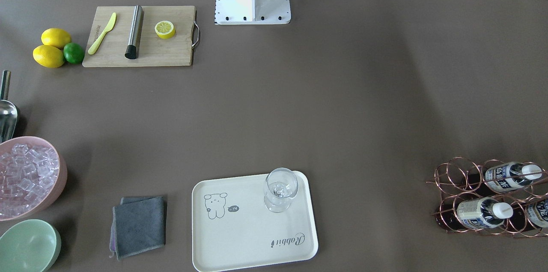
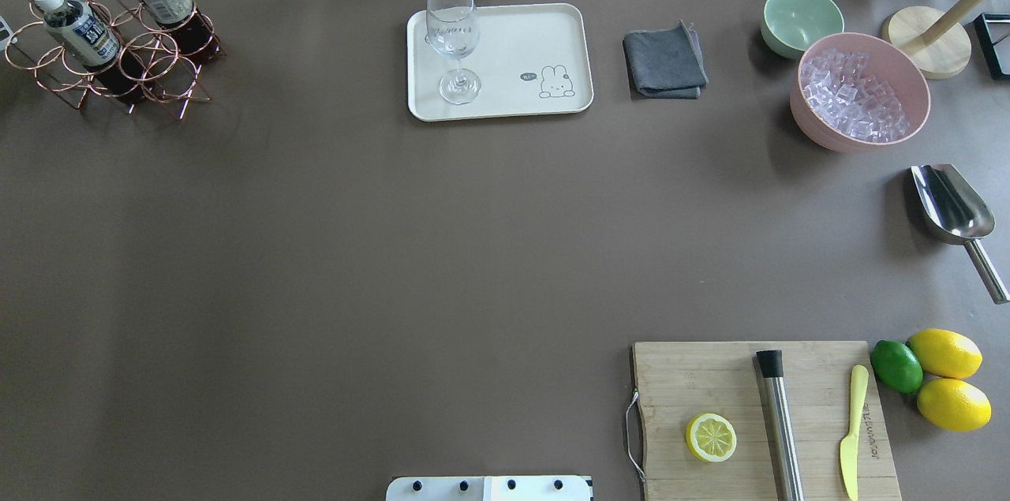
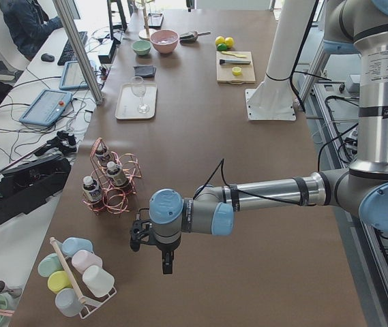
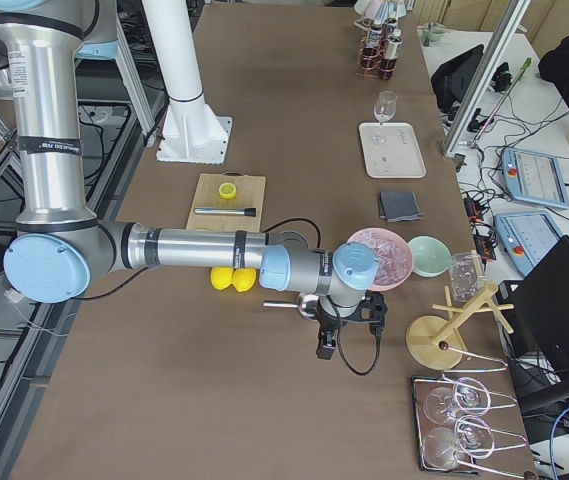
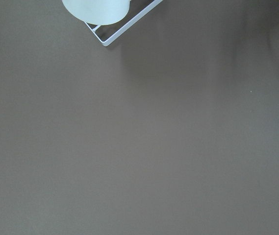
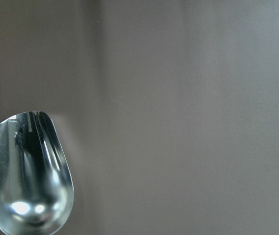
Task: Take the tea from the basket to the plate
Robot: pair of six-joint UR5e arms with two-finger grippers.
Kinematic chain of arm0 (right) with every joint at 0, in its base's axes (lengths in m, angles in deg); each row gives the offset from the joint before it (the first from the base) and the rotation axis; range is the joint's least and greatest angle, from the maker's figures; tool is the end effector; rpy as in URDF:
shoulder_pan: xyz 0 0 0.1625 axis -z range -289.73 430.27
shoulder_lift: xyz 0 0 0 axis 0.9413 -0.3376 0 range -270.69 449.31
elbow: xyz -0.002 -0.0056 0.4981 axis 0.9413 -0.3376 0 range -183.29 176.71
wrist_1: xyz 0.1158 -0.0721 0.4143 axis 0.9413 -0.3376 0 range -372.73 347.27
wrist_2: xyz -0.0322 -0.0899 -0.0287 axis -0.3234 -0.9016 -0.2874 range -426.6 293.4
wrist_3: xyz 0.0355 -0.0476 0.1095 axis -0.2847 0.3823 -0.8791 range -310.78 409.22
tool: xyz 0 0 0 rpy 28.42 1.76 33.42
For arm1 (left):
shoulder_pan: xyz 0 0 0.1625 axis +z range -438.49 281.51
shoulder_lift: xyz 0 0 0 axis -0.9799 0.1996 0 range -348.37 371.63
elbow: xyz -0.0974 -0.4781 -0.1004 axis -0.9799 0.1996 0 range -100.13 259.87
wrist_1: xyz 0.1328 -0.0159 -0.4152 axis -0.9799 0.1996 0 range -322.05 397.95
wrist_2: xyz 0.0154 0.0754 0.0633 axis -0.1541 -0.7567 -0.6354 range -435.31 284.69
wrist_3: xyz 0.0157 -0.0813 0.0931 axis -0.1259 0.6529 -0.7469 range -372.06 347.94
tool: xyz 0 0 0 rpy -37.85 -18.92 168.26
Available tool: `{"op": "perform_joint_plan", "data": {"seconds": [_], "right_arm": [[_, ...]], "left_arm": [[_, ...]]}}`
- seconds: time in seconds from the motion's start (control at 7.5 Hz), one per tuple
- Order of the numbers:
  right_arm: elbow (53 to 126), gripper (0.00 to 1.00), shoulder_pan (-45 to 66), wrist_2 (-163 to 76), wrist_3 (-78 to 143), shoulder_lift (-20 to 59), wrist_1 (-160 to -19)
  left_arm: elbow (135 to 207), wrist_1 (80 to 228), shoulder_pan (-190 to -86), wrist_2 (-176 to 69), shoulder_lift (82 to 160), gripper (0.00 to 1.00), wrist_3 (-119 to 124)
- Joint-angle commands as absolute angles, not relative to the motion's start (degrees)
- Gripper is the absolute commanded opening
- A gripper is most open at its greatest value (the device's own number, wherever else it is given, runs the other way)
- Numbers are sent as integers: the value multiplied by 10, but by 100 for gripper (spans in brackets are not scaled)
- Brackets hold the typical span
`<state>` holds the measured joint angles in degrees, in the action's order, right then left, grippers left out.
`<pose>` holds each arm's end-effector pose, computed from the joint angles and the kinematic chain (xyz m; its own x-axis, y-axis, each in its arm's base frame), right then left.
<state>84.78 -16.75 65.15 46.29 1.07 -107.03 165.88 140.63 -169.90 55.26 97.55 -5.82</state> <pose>0.0232 -0.5246 0.7621 0.7493 0.0641 0.6591 0.0135 0.9936 -0.1120 -0.0642 -0.4814 0.8041 0.7535 -0.0749 -0.6532 0.1071 0.9942 0.0095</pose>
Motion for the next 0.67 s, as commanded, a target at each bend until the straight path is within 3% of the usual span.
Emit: {"op": "perform_joint_plan", "data": {"seconds": [0.0,0.53], "right_arm": [[848,100,-167,651,464,12,-1070],[850,100,-167,652,464,12,-1070]], "left_arm": [[1662,1404,-1696,567,972,98,-60],[1664,1403,-1696,590,972,98,-59]]}}
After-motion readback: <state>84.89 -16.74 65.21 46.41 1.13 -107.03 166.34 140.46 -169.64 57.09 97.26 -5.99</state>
